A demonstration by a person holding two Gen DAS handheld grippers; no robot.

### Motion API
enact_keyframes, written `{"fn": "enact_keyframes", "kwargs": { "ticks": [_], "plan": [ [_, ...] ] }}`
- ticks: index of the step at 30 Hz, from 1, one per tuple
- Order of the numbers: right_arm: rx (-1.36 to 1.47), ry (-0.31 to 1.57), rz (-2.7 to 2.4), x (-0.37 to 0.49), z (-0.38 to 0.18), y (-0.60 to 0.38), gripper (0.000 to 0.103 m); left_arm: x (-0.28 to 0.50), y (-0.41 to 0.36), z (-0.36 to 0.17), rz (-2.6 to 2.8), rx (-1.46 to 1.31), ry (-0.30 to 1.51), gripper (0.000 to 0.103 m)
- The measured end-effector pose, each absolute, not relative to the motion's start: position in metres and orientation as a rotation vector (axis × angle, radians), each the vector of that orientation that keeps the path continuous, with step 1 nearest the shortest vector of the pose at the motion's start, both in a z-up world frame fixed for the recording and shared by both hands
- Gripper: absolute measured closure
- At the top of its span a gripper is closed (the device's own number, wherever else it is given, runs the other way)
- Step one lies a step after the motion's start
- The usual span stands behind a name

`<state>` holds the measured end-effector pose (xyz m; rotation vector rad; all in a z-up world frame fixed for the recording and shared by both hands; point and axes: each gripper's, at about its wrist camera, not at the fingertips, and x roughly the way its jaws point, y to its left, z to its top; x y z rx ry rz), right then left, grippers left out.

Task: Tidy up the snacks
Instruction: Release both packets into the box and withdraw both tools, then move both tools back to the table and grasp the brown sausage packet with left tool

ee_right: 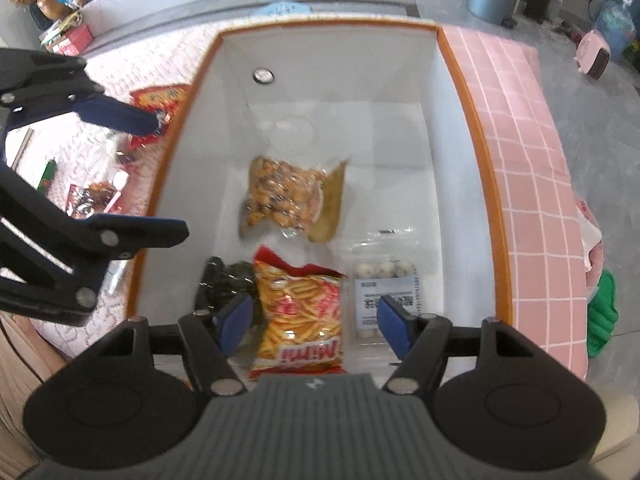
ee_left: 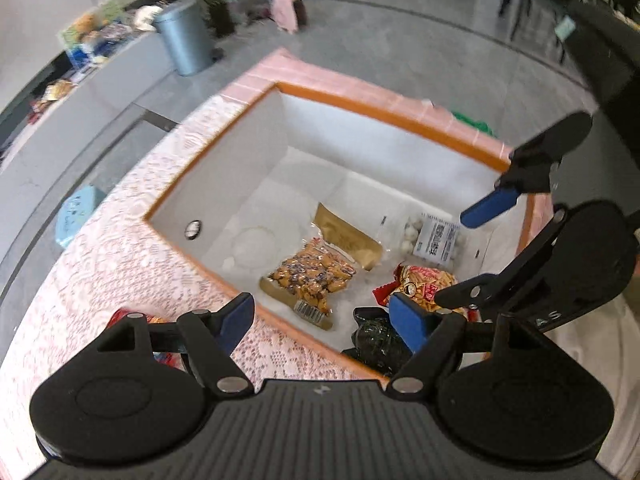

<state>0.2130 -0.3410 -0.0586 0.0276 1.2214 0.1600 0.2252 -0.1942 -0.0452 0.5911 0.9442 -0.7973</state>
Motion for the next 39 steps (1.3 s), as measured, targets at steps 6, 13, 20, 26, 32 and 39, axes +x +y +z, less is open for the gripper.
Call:
{"fn": "enact_keyframes", "kwargs": {
  "ticks": [6,13,20,26,32,39],
  "plan": [
    [0.013,1.125,0.141,0.191,-0.039,-0.322,0.031,0.195,-0.158,-0.019,-0.727,0.447,0.878,0.014],
    [0.079,0.971,0.134,0.163,-0.015,-0.291,0.031,0.165,-0.113,-0.005,-0.598,0.328,0.782,0.017],
    [0.147,0.792,0.15,0.139,-0.007,-0.246,0.032,0.147,-0.051,0.0,-0.476,0.08,0.765,0.023],
    [0.148,0.668,0.19,0.123,-0.011,-0.203,0.042,0.138,0.0,-0.012,-0.36,-0.044,0.757,0.025],
    [0.1,0.672,0.228,0.123,-0.035,-0.166,0.052,0.141,0.038,-0.043,-0.274,-0.122,0.837,0.033],
    [0.066,0.752,0.232,0.141,-0.066,-0.143,0.054,0.14,0.056,-0.066,-0.286,-0.112,0.877,0.033]
  ]
}}
